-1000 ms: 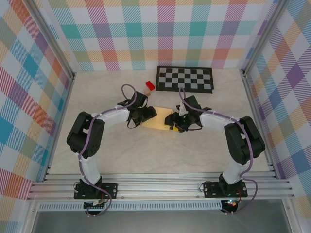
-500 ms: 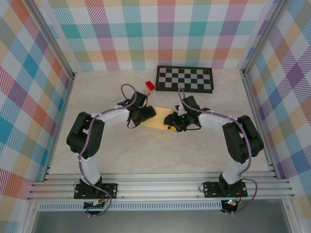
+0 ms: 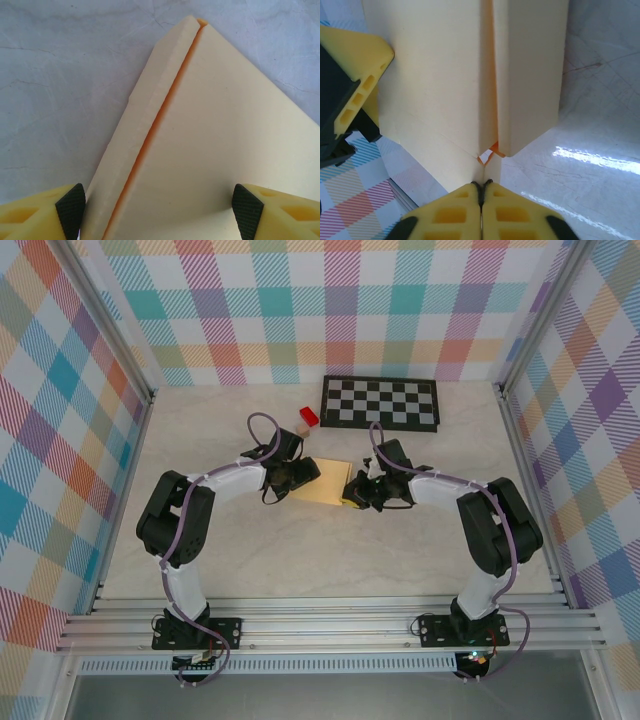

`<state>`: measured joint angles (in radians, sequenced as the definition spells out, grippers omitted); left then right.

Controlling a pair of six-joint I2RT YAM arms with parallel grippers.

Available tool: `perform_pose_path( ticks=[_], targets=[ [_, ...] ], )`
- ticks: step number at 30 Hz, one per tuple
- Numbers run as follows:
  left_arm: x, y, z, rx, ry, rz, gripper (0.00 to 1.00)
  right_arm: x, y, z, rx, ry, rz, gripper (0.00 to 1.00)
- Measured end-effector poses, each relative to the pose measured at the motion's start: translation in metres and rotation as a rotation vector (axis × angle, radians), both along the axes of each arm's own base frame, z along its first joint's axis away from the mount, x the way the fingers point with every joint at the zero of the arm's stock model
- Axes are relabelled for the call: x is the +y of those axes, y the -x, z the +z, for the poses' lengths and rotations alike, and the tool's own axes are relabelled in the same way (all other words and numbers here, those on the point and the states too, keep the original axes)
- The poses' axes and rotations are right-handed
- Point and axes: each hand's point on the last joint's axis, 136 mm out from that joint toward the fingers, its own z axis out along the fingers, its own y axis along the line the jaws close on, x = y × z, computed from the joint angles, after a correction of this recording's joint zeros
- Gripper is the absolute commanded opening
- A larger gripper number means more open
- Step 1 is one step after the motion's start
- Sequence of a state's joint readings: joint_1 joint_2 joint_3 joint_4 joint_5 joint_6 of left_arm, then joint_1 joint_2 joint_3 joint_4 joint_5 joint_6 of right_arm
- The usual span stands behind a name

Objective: Fold the paper box

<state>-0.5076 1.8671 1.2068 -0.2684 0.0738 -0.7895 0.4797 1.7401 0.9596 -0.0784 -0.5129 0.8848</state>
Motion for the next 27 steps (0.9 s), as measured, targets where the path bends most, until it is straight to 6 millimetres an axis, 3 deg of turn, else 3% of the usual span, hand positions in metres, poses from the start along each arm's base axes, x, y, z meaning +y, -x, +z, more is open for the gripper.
perform_pose_path(
  ticks=[12,13,14,18,21,27],
  targets=[
    [-0.001,0.000,0.000,-0.006,0.001,0.002,0.79,-0.007,0.004,-0.010,-0.010,-0.021,-0.071,0.00],
    [-0.001,0.000,-0.001,-0.004,0.000,0.002,0.79,-0.007,0.004,-0.010,-0.008,-0.022,-0.076,0.20],
    [-0.001,0.000,-0.001,-0.003,0.000,0.002,0.79,-0.007,0.003,-0.010,-0.004,-0.020,-0.082,0.32],
    [-0.007,0.004,-0.001,0.005,0.015,-0.015,0.79,-0.006,0.003,-0.007,-0.014,-0.008,-0.077,0.51],
    [-0.012,0.007,-0.001,0.007,0.022,-0.028,0.79,-0.008,0.004,0.001,-0.035,0.003,-0.069,0.58],
    [-0.015,0.009,0.000,0.011,0.030,-0.034,0.79,-0.009,0.005,0.005,-0.048,0.015,-0.060,0.61]
  ],
)
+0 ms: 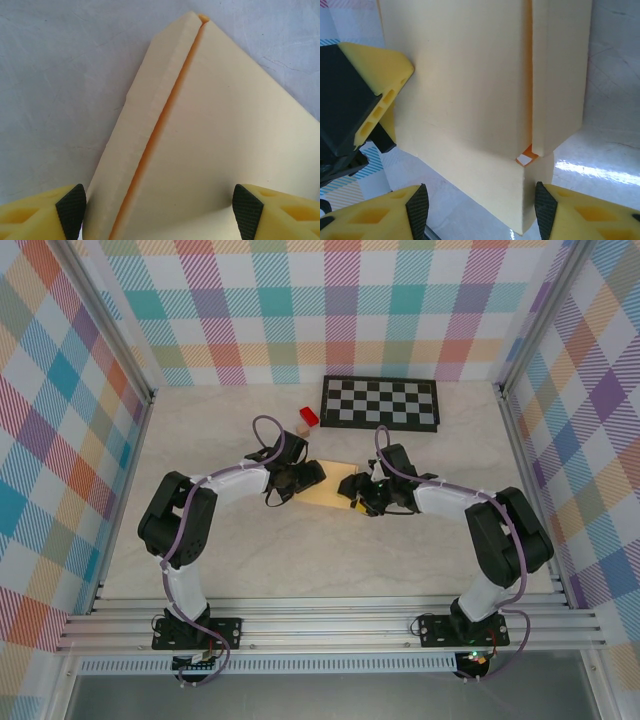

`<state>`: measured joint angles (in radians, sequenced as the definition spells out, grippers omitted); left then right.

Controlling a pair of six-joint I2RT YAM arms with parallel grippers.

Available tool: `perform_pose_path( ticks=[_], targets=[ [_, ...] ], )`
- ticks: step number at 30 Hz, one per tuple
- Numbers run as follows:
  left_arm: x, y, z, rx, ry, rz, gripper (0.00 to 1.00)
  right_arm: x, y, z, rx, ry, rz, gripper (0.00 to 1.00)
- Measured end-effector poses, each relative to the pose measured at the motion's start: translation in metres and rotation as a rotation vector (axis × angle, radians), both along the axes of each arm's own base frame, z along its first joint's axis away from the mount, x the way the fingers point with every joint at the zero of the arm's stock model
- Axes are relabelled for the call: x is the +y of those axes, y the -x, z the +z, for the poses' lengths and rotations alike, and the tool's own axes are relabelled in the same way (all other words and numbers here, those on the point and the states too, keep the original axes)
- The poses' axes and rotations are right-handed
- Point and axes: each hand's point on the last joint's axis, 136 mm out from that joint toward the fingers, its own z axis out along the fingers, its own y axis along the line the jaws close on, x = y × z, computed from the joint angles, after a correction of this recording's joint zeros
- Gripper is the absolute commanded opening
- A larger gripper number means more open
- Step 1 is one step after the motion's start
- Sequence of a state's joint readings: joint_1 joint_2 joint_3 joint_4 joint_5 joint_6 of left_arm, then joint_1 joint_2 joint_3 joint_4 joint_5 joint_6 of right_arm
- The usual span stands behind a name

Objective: Fold the paper box

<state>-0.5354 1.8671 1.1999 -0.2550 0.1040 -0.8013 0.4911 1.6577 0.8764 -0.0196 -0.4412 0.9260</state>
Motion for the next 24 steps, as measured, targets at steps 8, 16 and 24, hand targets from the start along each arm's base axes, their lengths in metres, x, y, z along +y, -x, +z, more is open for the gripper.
perform_pose_path(
  ticks=[8,16,24],
  targets=[
    [-0.001,0.001,0.000,0.007,0.010,0.005,0.79,0.001,0.000,-0.006,0.008,0.005,0.003,0.53],
    [-0.001,0.001,0.000,0.009,0.010,0.009,0.79,0.005,-0.003,-0.013,0.027,-0.014,-0.003,0.35],
    [0.004,-0.001,-0.002,0.003,-0.005,0.026,0.79,0.012,-0.009,-0.003,0.013,-0.071,-0.010,0.00]
  ],
)
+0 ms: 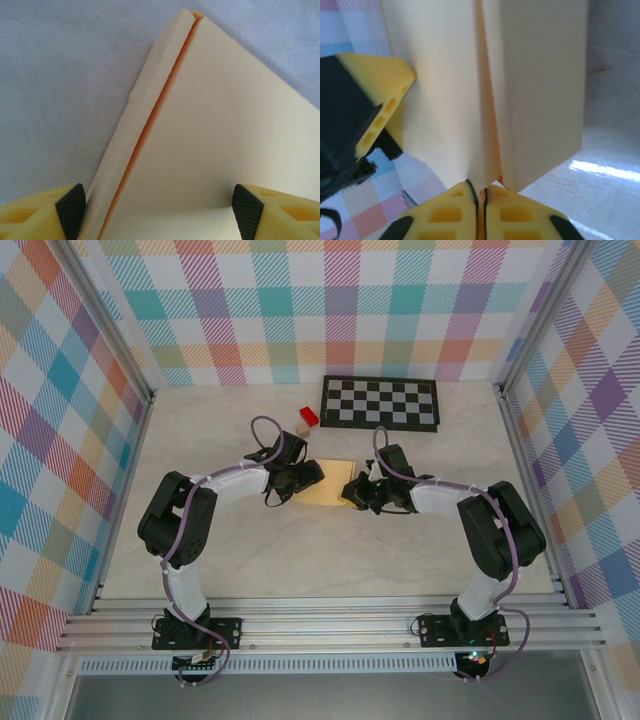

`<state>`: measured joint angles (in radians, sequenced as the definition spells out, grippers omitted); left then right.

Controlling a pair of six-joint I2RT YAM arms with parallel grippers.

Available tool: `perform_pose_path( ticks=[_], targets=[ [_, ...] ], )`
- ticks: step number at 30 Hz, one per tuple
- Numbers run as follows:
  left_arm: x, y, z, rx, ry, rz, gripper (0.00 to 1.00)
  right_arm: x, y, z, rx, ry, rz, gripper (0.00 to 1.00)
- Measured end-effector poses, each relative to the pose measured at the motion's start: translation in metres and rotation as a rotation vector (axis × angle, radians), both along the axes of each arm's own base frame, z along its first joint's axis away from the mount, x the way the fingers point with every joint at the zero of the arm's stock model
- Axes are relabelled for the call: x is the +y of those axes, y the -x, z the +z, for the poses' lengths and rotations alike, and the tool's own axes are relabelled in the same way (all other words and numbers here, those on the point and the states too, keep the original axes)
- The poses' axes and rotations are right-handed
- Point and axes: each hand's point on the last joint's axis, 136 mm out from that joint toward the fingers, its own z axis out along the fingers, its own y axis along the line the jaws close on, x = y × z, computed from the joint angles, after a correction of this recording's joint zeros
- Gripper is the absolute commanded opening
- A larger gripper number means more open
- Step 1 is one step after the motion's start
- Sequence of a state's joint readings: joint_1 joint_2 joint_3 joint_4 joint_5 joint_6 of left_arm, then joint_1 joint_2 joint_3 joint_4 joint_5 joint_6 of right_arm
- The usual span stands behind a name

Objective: Fold the paper box

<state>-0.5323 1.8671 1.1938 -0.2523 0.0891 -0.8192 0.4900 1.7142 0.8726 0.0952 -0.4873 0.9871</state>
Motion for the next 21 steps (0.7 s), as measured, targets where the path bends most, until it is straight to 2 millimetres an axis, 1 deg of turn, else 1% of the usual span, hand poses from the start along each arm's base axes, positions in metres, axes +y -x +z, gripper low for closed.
perform_pose_path(
  ticks=[6,7,8,9,12,15,21],
  targets=[
    [0.001,-0.001,0.000,-0.002,-0.003,0.004,0.79,0.001,-0.001,0.000,-0.015,-0.010,0.000,0.00],
    [0.001,-0.001,0.000,-0.002,-0.003,0.004,0.79,0.000,-0.001,0.000,-0.015,-0.008,-0.001,0.05],
    [0.001,-0.001,0.000,-0.002,-0.003,0.004,0.79,0.000,-0.001,-0.001,-0.014,-0.007,-0.001,0.28],
    [0.001,-0.001,0.000,-0.001,-0.001,0.003,0.79,-0.001,0.000,-0.002,-0.010,-0.003,-0.002,0.39],
    [-0.004,0.001,0.001,0.002,0.014,-0.009,0.80,-0.006,0.005,-0.009,0.006,0.048,0.001,0.48],
    [-0.006,0.001,0.002,0.002,0.024,-0.016,0.80,-0.016,0.012,-0.010,0.010,0.106,0.008,0.52],
    [-0.007,0.000,0.003,-0.004,0.027,-0.016,0.80,-0.030,0.018,0.007,-0.067,0.203,0.062,0.54]
  ],
)
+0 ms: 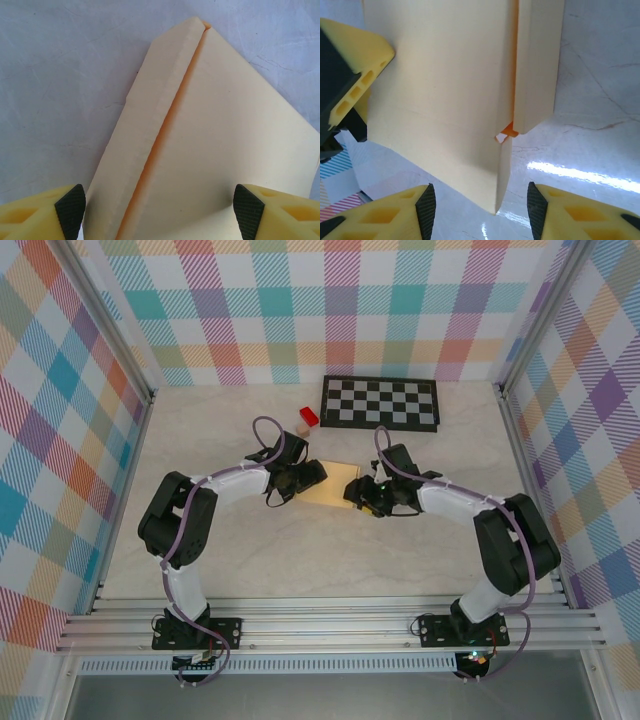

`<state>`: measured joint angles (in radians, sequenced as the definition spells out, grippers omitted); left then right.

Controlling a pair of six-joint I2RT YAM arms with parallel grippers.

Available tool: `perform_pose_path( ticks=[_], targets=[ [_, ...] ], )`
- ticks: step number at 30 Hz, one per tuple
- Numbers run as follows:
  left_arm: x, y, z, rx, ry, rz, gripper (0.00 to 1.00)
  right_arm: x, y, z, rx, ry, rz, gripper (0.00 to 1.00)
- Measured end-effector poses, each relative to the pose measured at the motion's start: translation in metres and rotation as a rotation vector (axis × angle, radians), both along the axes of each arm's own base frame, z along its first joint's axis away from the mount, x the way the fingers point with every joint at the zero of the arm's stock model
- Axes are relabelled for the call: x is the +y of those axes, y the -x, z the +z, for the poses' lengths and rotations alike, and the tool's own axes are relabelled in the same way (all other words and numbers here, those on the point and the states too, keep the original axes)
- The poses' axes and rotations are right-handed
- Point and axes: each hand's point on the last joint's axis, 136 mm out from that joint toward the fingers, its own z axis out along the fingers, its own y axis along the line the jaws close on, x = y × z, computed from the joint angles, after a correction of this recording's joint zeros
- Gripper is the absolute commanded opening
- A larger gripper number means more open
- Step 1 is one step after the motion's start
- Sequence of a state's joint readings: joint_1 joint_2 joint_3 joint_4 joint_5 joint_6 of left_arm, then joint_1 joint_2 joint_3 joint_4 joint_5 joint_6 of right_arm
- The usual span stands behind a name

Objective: Fold the paper box

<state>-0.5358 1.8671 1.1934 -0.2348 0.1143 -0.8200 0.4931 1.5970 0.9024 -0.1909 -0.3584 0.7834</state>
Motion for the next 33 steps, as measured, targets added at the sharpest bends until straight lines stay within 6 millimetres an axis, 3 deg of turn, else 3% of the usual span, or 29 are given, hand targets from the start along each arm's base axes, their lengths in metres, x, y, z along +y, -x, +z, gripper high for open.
perform_pose_path(
  ticks=[11,15,20,27,33],
  targets=[
    [0.007,0.011,0.009,0.000,-0.037,-0.043,0.77,-0.013,0.006,0.009,-0.062,0.137,0.144,0.52],
    [0.010,0.015,0.017,-0.017,-0.046,-0.069,0.72,-0.012,-0.003,0.019,-0.095,0.171,0.176,0.53],
    [0.012,0.021,0.013,-0.010,-0.061,-0.091,0.63,-0.003,-0.026,0.027,-0.134,0.193,0.202,0.53],
    [0.014,0.030,0.017,-0.008,-0.046,-0.103,0.41,-0.004,-0.036,0.012,-0.112,0.249,0.218,0.53],
    [0.014,0.035,0.025,-0.022,-0.023,-0.107,0.35,-0.009,-0.035,-0.004,-0.073,0.287,0.219,0.52]
  ],
)
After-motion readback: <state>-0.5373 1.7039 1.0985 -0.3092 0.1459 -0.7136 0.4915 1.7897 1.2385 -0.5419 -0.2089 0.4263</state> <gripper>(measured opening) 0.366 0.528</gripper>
